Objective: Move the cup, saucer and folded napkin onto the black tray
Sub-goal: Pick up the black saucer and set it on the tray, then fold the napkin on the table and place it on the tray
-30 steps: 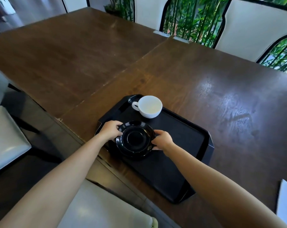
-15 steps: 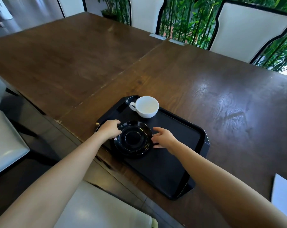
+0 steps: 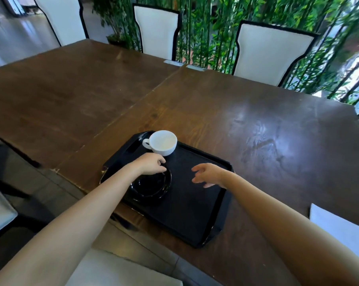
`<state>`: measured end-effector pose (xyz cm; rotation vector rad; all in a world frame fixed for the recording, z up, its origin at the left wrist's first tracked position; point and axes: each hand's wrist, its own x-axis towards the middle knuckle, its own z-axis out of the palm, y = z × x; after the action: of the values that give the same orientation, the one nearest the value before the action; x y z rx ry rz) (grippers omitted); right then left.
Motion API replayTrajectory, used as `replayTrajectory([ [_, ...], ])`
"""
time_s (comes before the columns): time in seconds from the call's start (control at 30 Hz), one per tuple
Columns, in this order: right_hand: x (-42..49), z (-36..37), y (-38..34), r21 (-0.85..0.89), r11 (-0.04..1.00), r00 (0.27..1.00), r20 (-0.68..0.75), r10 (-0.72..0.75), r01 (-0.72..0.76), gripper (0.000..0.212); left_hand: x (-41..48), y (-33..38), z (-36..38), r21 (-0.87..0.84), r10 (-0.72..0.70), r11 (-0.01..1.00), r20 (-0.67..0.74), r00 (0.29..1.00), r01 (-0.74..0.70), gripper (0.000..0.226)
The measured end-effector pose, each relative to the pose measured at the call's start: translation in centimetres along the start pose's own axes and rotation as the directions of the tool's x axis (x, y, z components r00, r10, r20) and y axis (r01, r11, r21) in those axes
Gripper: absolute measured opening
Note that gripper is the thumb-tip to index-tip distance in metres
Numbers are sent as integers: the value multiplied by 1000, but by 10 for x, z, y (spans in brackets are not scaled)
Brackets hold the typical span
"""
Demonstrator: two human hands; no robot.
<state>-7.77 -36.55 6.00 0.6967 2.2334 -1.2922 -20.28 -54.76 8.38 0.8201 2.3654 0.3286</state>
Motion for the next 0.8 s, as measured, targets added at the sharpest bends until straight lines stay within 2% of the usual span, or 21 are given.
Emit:
replayTrajectory([
  [0.1,-17,-23,16,-68,998,1000,-1,9,-9,53,0,35,2,-119,46,993,171,984,-25,45],
  [0.2,-36,-47,38,-106,994,999,-17,30,-32,53,0,73,6,-127,100,989,233,967,-72,46],
  [0.37,-75,-87,81,-178,982,997,-58,56,-65,52,5,140,23,-29,165,986,271,948,-163,44],
  [0.5,-108,-116,125,-190,976,991,-101,89,-107,54,11,196,44,127,197,962,286,938,-241,44],
  [0.67,-150,-147,187,-198,962,966,-217,144,-188,53,19,264,80,294,235,895,326,916,-334,47],
  [0.8,-184,-166,241,-150,954,940,-268,212,-258,51,22,315,114,361,299,830,356,886,-425,46],
])
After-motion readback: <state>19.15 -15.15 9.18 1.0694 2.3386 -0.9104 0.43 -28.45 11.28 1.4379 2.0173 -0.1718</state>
